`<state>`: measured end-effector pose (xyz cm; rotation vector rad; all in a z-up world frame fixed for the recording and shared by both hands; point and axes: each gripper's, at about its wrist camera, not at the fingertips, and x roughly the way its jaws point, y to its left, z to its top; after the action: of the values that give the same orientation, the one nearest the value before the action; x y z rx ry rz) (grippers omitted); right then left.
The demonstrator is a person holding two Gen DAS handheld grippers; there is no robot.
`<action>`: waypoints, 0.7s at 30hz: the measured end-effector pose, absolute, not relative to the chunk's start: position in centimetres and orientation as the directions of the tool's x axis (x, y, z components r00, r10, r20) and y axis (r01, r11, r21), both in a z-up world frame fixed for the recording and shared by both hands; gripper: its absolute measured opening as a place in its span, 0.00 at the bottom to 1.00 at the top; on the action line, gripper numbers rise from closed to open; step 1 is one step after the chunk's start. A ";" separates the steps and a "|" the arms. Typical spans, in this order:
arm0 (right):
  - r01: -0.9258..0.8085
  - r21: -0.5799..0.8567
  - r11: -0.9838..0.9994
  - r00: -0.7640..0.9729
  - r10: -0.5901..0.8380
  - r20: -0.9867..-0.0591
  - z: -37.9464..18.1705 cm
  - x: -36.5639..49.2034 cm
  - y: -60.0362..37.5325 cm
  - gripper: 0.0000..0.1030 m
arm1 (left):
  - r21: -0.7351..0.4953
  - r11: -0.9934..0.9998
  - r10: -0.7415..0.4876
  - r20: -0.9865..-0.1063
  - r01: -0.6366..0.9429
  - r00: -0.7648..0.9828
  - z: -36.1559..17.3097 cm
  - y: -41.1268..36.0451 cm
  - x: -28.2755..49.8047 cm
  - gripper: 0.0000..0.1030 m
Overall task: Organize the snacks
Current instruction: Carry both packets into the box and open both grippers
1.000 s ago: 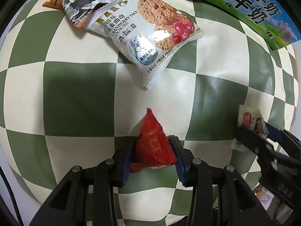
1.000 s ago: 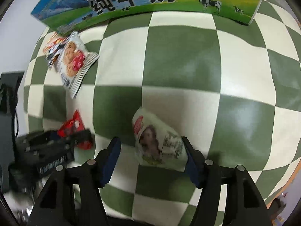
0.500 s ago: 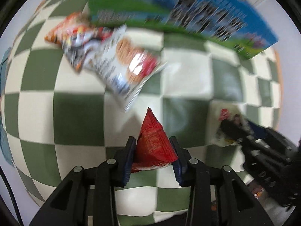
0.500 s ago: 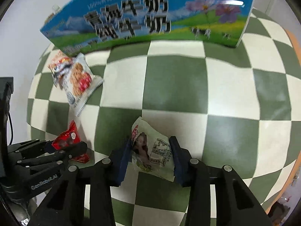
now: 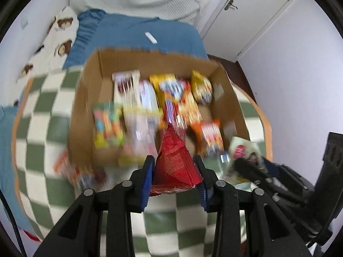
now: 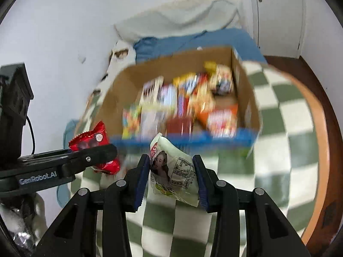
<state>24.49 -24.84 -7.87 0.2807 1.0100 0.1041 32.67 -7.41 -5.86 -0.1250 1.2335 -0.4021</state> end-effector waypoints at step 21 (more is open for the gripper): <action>0.302 0.136 0.944 0.238 0.064 -0.969 -15.8 44.5 -31.8 0.64 | -0.055 0.992 -0.067 -0.992 0.112 0.104 -15.9 -5.4 52.3 0.70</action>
<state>44.49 -31.76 -15.84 0.3234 1.3266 -0.1670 52.31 -5.38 -15.93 0.0372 1.4612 -0.1318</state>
